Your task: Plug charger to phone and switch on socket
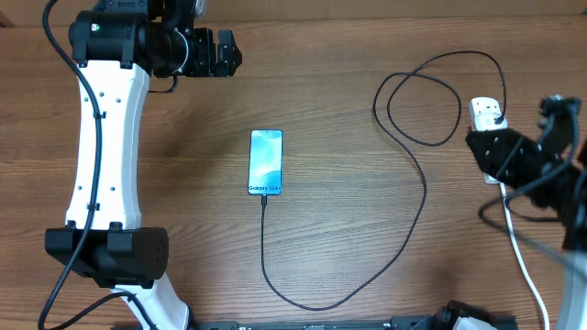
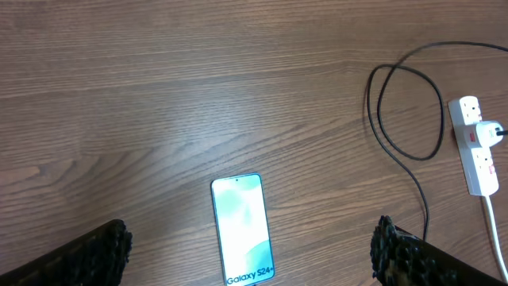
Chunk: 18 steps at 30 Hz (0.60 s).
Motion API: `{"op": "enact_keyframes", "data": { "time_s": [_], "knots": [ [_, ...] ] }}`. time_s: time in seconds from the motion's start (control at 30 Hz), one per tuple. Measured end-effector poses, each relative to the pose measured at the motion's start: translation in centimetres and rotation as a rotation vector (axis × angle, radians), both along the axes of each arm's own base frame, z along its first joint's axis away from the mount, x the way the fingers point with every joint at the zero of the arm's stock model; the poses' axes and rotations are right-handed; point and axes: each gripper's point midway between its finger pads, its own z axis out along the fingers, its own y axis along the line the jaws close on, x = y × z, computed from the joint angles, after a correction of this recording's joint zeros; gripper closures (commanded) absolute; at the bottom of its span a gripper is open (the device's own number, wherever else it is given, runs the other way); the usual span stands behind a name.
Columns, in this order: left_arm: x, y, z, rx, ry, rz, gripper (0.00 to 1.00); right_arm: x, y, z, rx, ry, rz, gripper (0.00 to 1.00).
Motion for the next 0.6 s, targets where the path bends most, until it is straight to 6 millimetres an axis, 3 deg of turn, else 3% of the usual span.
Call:
{"op": "enact_keyframes", "data": {
  "time_s": [0.2,0.6],
  "knots": [
    [0.0,0.0,0.0,0.0,0.0,0.0,0.0,-3.4,0.6,0.8,-0.031,-0.006,-0.032,0.0],
    [0.0,0.0,0.0,0.0,0.0,0.0,0.0,-3.1,0.0,-0.2,-0.057,0.034,-0.038,0.0]
  ]
}}
